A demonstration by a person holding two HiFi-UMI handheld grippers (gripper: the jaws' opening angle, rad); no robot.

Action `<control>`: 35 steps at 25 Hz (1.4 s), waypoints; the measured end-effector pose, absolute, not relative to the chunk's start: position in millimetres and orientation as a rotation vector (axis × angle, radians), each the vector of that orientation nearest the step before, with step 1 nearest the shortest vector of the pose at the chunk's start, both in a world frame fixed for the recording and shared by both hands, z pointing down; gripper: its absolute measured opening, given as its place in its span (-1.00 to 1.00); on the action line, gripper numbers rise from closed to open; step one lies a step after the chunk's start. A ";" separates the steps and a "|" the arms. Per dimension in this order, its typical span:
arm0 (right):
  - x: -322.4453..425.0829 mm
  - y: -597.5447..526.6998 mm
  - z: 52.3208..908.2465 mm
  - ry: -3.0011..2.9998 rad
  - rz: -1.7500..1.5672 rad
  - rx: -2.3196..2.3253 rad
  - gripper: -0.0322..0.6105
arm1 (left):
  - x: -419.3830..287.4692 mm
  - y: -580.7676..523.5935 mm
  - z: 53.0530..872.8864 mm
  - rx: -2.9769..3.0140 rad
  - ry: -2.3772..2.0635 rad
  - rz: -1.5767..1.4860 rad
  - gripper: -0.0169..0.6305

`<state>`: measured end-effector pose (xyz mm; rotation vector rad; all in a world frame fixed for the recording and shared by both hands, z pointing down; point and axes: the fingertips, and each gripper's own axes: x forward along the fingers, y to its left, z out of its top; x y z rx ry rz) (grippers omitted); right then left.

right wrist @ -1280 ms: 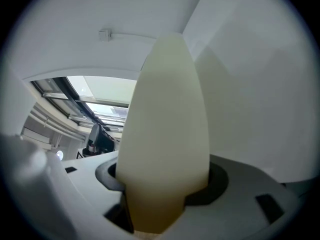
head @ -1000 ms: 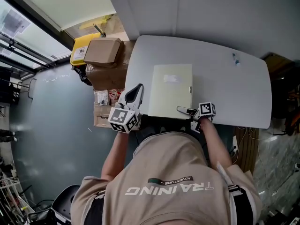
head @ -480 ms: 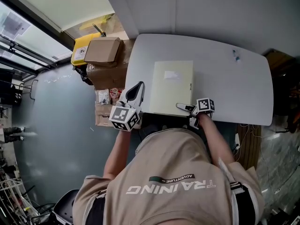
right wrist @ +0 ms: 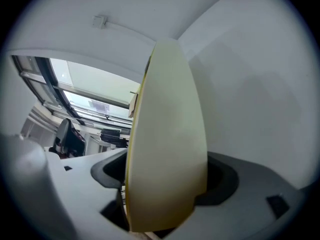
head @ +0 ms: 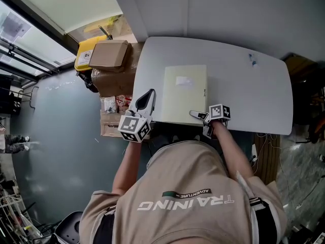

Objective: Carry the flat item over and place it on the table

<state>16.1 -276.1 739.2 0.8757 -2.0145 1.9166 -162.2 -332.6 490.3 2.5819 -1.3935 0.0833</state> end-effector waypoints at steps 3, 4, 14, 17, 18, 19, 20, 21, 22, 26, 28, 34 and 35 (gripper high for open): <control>26.5 -273.8 743.3 -1.958 1.760 0.956 0.27 | -158.8 -328.3 491.8 2.581 -1.387 0.083 -0.94; 29.6 -274.6 744.1 -1.941 1.704 0.980 0.32 | -157.6 -327.5 492.3 2.581 -1.386 0.083 -0.94; 31.7 -290.4 718.9 -1.978 1.185 1.036 0.40 | -146.9 -323.2 496.1 2.582 -1.367 0.071 -0.94; 34.7 -290.8 699.2 -2.033 1.125 1.013 0.40 | -140.5 -324.0 492.6 2.592 -1.354 0.063 -0.94; 37.1 -291.4 689.5 -2.058 1.091 1.009 0.40 | -139.3 -324.9 491.1 2.596 -1.352 0.060 -0.94; 39.4 -292.2 678.1 -2.091 1.052 1.008 0.40 | -138.7 -325.8 490.0 2.599 -1.351 0.058 -0.94; 41.5 -293.2 664.7 -2.135 1.009 1.010 0.40 | -138.5 -326.5 489.1 2.599 -1.350 0.056 -0.94; 43.6 -294.6 649.3 -2.190 0.963 1.018 0.39 | -138.2 -327.2 488.4 2.598 -1.350 0.053 -0.94; 46.0 -296.4 631.8 -2.256 0.919 1.034 0.39 | -137.6 -327.9 487.8 2.596 -1.349 0.050 -0.94; 57.5 -302.9 549.9 -2.562 0.669 1.138 0.39 | -133.3 -333.0 483.0 2.596 -1.353 0.029 -0.94; 61.7 -302.4 515.1 -2.651 0.484 1.167 0.38 | -130.7 -335.9 476.5 2.602 -1.365 0.018 -0.94; 70.3 -303.1 440.0 -2.692 0.062 1.314 0.14 | -117.0 -347.4 449.3 2.651 -1.386 -0.004 -0.94; 74.4 -303.0 430.2 -2.670 -0.007 1.374 -0.27 | -115.5 -348.8 445.2 2.656 -1.387 -0.007 -0.94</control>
